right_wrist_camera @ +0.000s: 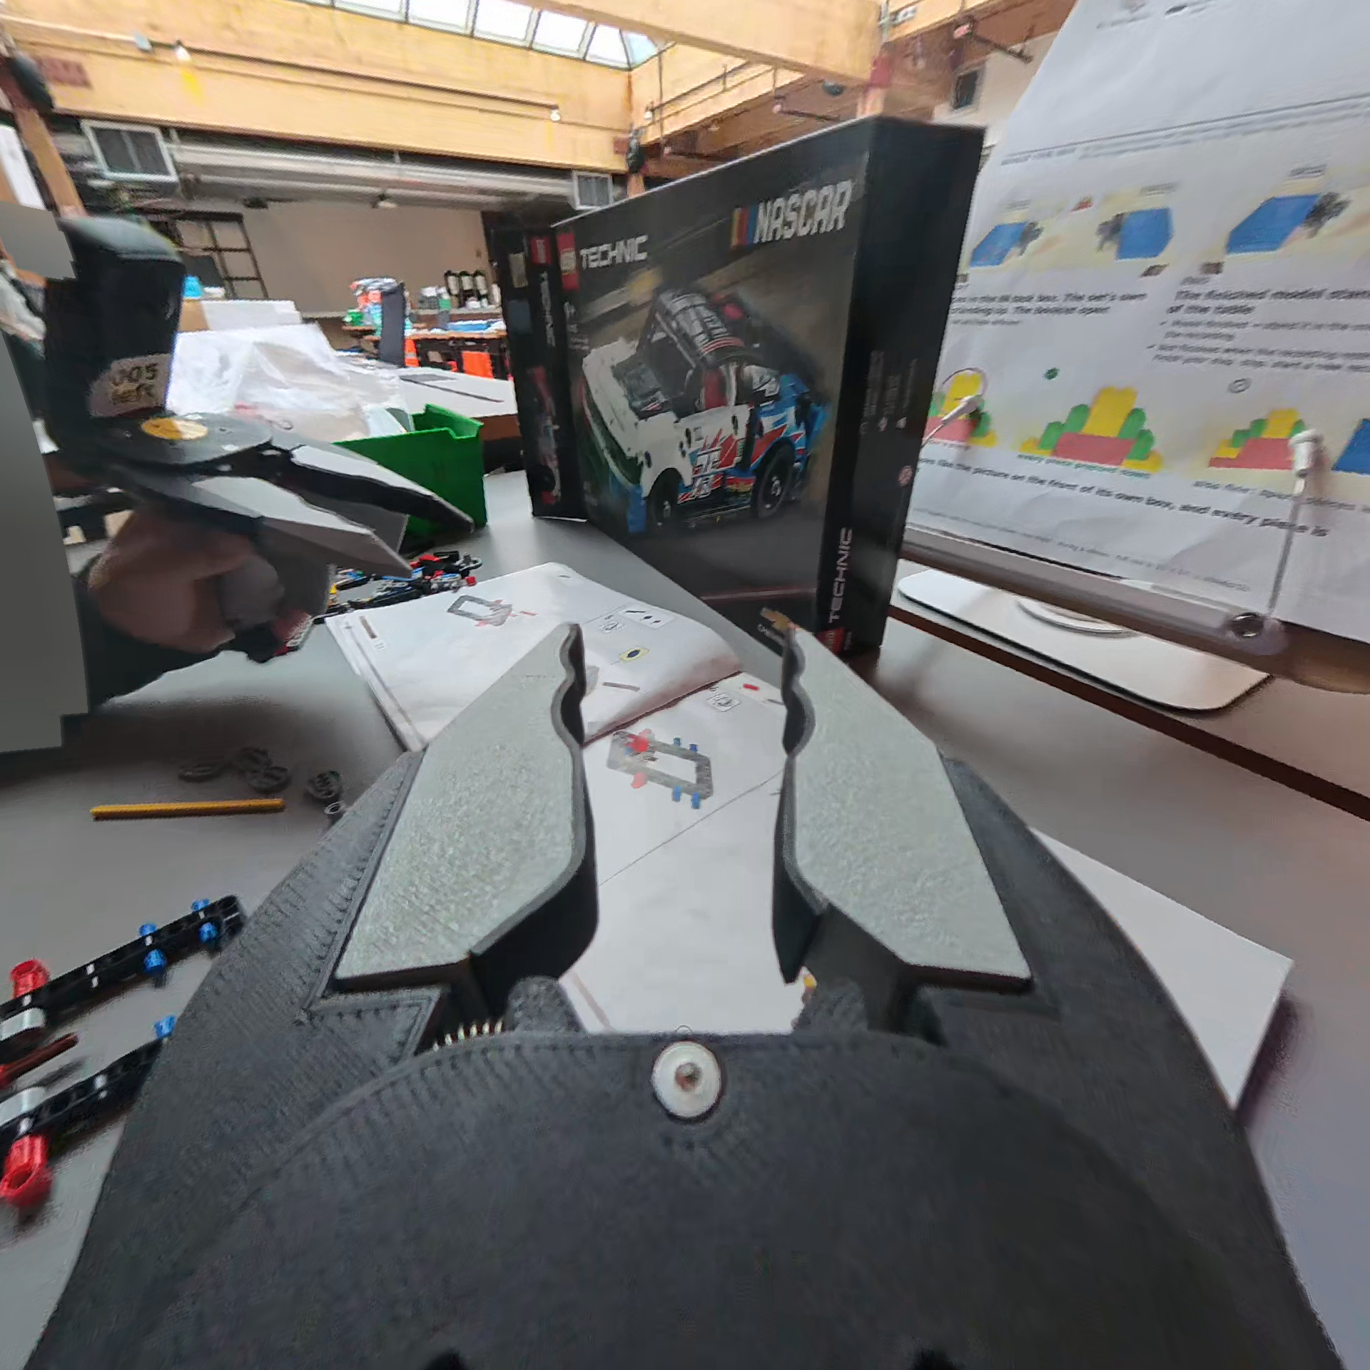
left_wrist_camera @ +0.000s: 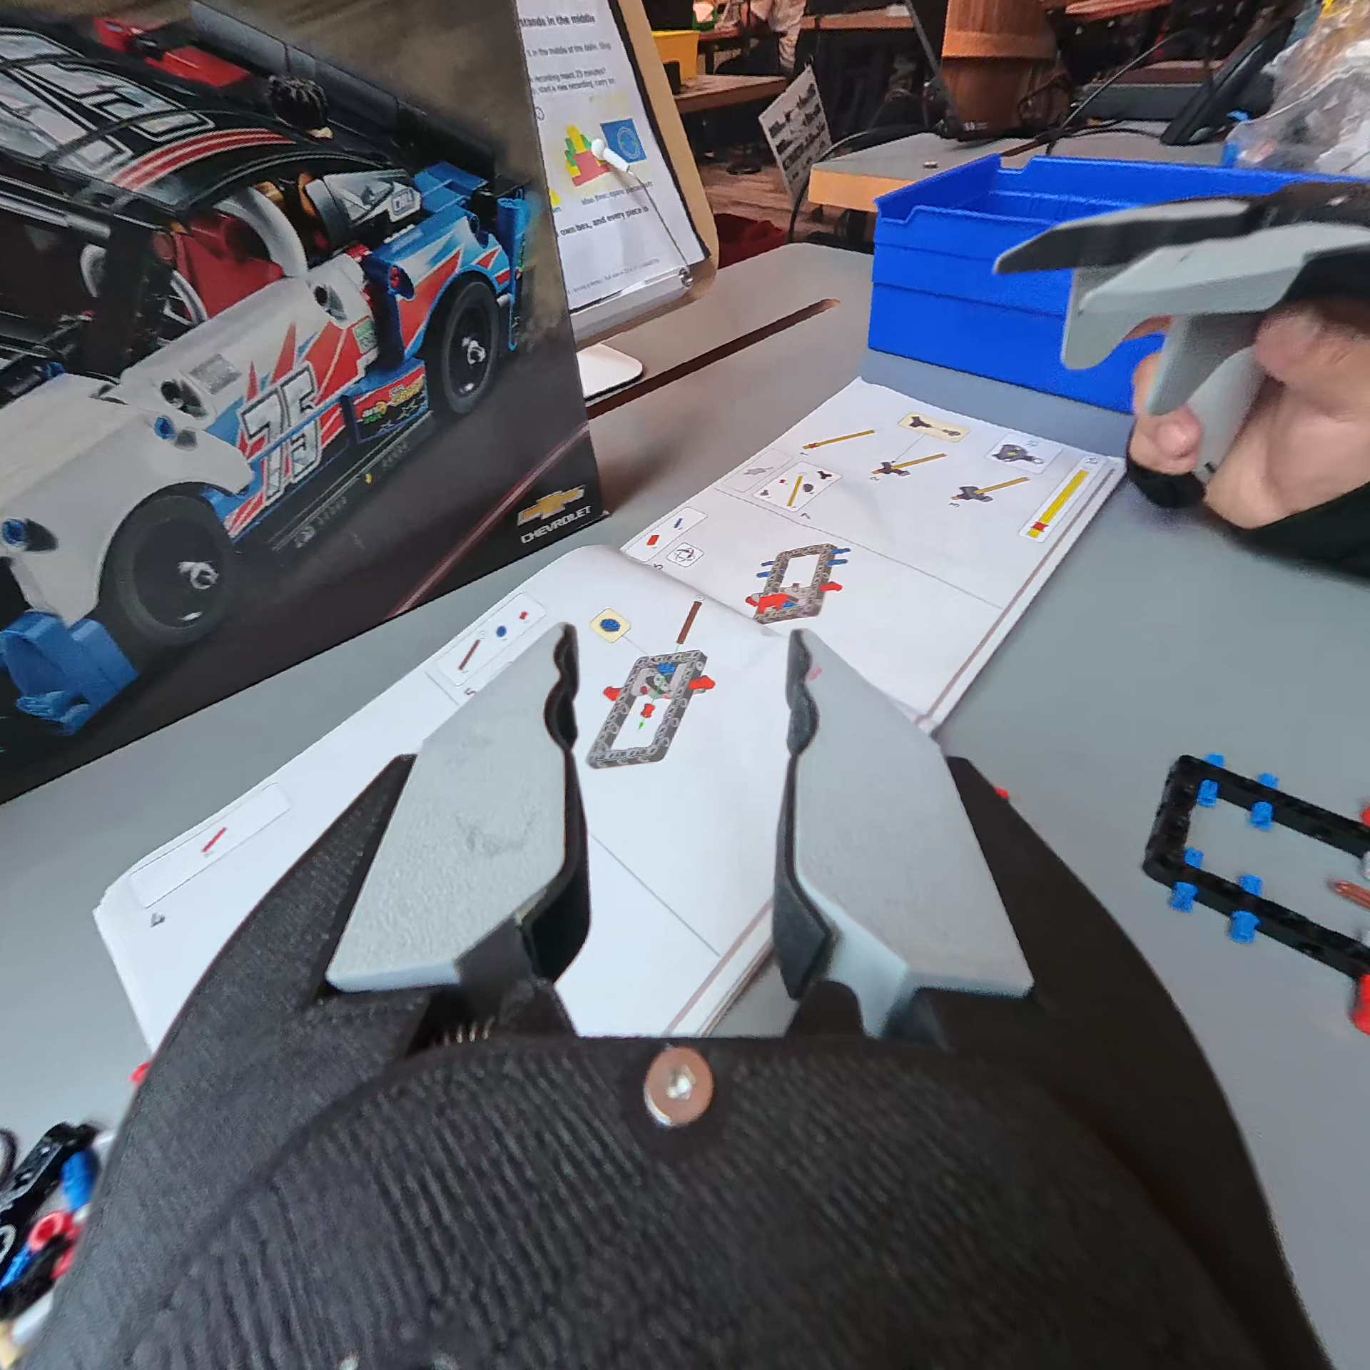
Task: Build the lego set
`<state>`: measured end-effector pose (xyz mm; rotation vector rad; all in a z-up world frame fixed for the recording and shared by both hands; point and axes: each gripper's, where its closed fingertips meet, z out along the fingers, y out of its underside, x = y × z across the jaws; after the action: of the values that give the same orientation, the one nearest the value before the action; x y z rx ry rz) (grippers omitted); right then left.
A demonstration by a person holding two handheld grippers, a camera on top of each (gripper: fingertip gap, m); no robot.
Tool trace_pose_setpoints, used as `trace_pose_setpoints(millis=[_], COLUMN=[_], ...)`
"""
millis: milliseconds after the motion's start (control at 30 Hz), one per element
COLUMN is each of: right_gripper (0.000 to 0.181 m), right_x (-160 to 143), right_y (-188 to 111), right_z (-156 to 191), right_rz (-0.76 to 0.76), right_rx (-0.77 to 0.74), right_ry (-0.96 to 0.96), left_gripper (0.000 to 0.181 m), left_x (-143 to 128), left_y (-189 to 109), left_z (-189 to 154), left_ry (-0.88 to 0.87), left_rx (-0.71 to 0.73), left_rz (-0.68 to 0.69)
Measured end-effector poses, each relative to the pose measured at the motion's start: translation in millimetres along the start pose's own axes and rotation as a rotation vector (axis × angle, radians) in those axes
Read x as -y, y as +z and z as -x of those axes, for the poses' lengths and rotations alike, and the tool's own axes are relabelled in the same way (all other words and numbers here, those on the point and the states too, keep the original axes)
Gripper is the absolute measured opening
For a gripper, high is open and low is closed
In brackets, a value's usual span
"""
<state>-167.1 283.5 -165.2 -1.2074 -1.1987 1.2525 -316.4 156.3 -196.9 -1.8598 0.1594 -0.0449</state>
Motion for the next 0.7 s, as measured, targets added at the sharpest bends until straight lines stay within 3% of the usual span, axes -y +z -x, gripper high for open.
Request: trace_pose_setpoints(millis=[267,700], right_gripper=[0.053,0.052], right_x=[11.7,8.1], right_y=[-10.8,-7.4], right_z=[-25.3,-18.5], right_rz=[-0.067,-0.037], right_rx=[-0.118,-0.097], right_ry=[0.026,-0.005], left_gripper=[0.048,0.044], left_x=[-4.1,-6.9], left_y=[-1.7,1.6], left_z=[10.2,4.6], left_ry=[-0.003,-0.025], left_rx=[0.028,-0.005], left_rz=[-0.002,0.016])
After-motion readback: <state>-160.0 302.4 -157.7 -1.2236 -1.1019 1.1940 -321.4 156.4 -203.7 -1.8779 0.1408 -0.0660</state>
